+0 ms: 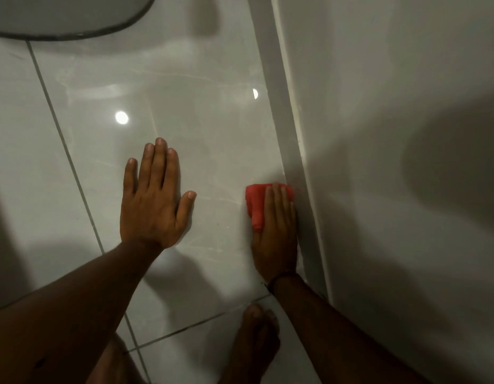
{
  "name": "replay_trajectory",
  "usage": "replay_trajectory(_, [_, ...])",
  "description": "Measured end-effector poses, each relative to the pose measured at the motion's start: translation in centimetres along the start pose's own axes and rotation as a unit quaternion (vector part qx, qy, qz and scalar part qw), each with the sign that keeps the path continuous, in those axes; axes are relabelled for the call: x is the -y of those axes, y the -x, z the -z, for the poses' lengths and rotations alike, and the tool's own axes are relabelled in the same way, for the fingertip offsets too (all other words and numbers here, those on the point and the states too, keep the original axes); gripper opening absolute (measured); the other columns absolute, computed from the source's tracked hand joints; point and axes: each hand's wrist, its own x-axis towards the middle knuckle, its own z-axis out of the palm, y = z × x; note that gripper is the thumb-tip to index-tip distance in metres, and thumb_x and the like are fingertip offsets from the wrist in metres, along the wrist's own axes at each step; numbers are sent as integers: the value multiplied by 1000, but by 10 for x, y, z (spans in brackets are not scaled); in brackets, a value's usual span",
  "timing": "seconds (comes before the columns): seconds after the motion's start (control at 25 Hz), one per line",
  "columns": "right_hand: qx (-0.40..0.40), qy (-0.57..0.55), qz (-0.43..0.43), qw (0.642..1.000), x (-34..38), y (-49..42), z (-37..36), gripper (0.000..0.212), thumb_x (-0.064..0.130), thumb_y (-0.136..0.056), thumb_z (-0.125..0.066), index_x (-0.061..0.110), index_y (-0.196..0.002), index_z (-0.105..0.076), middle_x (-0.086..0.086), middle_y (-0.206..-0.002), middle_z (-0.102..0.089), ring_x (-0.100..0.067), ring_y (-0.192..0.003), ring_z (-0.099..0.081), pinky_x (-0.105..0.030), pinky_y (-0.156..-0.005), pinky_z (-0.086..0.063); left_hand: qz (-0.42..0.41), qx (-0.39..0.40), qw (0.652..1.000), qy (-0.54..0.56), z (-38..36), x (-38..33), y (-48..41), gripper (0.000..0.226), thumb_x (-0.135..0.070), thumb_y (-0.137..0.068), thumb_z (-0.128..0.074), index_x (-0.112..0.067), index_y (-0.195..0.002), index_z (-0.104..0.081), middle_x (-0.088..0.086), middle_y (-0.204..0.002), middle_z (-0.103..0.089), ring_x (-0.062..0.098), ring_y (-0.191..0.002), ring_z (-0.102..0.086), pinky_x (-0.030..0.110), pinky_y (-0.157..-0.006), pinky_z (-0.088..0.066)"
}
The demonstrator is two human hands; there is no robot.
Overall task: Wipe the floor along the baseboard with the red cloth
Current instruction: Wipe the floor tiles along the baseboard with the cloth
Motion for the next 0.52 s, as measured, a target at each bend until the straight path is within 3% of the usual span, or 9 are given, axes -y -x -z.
replay_trajectory(0.28, [42,24,11,999,-33,76,3,62,19,-99,-34,1,-158,-33,-17,-168,-27,-37,-156,-25,-48,-126,-20,0,3,1000,2,3,-1,0,85,-53,-107,-31,-5,-174,-9,19,-185,-5,33,-173,-2,55,-139,-4])
replay_trajectory(0.52, [-20,70,101,992,15,-48,3,56,18,-105,-47,0,-157,-35,-21,-164,-35,-38,-155,-27,-55,-126,-26,-3,-2,1000,-9,-1,1,0,86,-54,-106,-31,-6,-174,-8,19,-185,-5,33,-173,-1,54,-140,-2])
